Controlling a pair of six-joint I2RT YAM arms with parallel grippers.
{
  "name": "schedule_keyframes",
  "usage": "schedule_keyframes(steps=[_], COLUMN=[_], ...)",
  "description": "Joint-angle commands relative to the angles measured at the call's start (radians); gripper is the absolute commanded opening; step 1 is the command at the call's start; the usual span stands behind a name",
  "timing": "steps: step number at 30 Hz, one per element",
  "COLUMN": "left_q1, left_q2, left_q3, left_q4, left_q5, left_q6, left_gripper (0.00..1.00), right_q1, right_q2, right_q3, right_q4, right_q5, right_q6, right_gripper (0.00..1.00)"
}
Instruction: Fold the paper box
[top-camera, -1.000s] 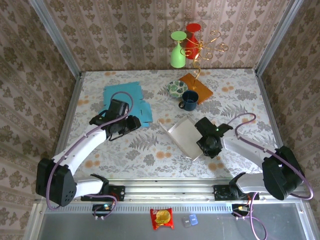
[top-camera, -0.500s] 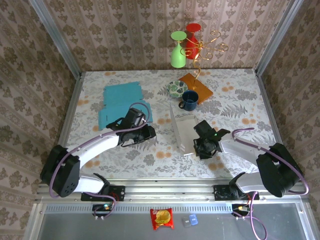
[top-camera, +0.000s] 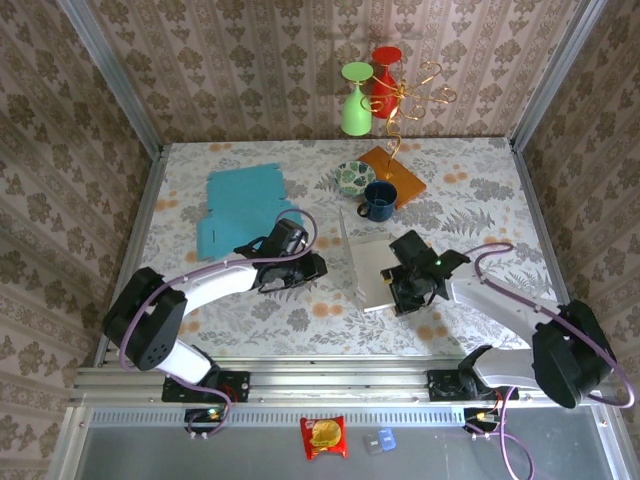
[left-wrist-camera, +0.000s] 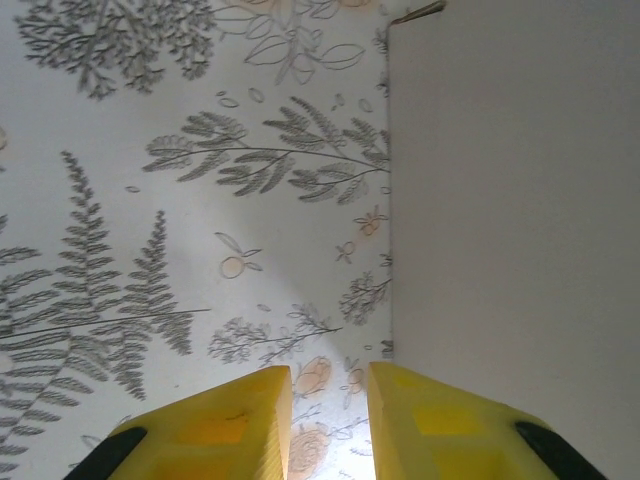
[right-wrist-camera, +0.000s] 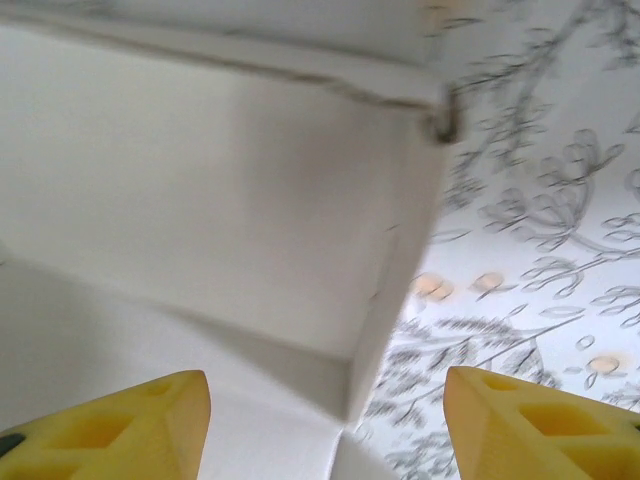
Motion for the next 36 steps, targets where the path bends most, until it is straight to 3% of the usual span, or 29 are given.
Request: schedule_keyframes(steps=[1, 7, 11, 17, 23, 30, 36], left_q1=[-0.009, -0.011, -0.014, -0.026, -0.041, -0.055, -0.06], left_q2=[0.01, 0.019, 0.02, 0.035, 0.073, 0.108, 0.123], left_q3=[0.036, 0.043, 0.06, 0.066, 0.089, 0.112, 0.121], left_q4=[0.03, 0.036, 0.029, 0.036, 0.053, 0.067, 0.07], left_q5=[-0.009, -0.011, -0.012, -0.006, 0.006, 0.007, 0.006], left_q6=[-0.016, -0.016, -0.01, -0.015, -0.025, -0.033, -0.034], left_gripper=[0.27, 0.27, 0.27, 0.27, 0.27, 0.27, 0.27], right_q1=[-0.035, -0.129, -0.224, -0.292, -0.301, -0.299, -0.298], right_q2=[-0.058, -0.046, 0.01, 0.132, 0.309, 0.399, 0.461], right_q3=[0.105, 0.238, 0.256, 0.267, 0.26, 0.271, 0.289], right_q4=[-0.144, -0.23, -0.204, -0.185, -0.123, -0.056, -0.042], right_q5=[0.087, 0.154, 0.104, -0.003, -0.067, -0.106, -0.109], right_q6=[-0.243, -0.67, -1.024, -1.343, -1.417, -1.406, -1.402], right_gripper=[0.68, 0.69, 0.65, 0.56, 0.53, 0.51, 0.39])
